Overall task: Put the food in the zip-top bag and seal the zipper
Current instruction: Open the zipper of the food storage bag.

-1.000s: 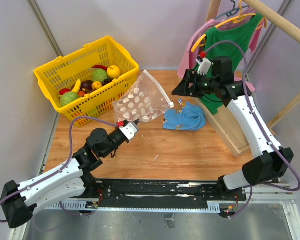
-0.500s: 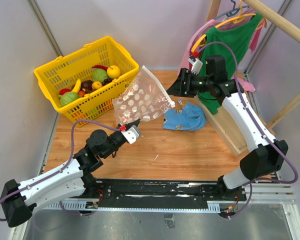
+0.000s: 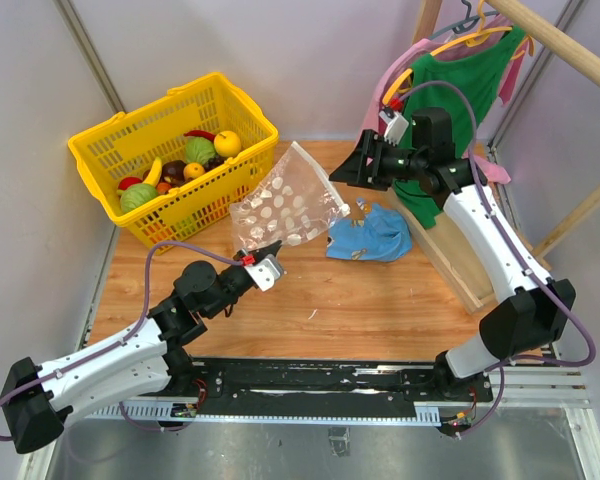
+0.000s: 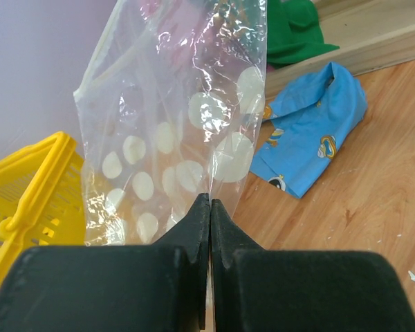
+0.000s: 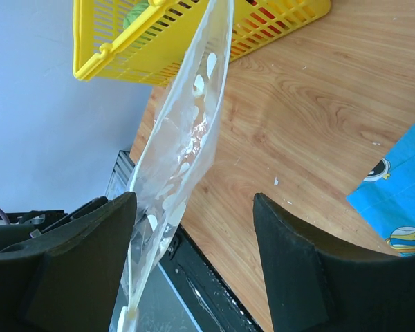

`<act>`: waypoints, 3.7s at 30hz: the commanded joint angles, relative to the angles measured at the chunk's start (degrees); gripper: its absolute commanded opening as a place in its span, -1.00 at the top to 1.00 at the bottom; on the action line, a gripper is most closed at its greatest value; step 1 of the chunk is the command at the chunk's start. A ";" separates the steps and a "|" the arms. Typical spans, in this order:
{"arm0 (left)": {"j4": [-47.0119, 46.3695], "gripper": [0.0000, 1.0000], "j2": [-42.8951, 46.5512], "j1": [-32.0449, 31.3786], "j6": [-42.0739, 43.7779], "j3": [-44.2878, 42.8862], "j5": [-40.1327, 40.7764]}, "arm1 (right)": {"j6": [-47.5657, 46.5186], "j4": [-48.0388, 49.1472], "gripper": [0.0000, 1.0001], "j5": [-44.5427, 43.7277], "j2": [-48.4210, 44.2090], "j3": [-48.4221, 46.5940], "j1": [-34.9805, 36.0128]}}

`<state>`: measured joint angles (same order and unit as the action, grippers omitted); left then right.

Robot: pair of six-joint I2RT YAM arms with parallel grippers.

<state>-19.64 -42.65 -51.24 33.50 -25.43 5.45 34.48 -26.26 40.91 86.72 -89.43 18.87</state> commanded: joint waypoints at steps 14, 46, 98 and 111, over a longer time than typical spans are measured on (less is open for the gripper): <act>-3.20 0.99 0.35 -0.96 1.66 1.41 0.68 | 1.32 0.60 -0.29 4.36 5.02 -1.91 2.60; 2.08 -0.09 -3.35 -0.96 -20.22 -3.48 4.74 | -19.45 -12.81 0.99 -18.28 0.43 -5.75 7.60; 21.46 0.13 -18.91 6.65 -87.39 -20.08 15.03 | -18.80 8.66 0.99 -50.26 -4.99 17.67 34.28; 28.67 0.99 -19.31 6.59 -81.41 -22.71 14.28 | -21.97 4.23 0.85 -64.39 -6.20 16.65 34.15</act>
<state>5.15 -62.15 -44.80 -51.72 -45.80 19.38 14.26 -19.22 -16.10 81.43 -71.40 52.40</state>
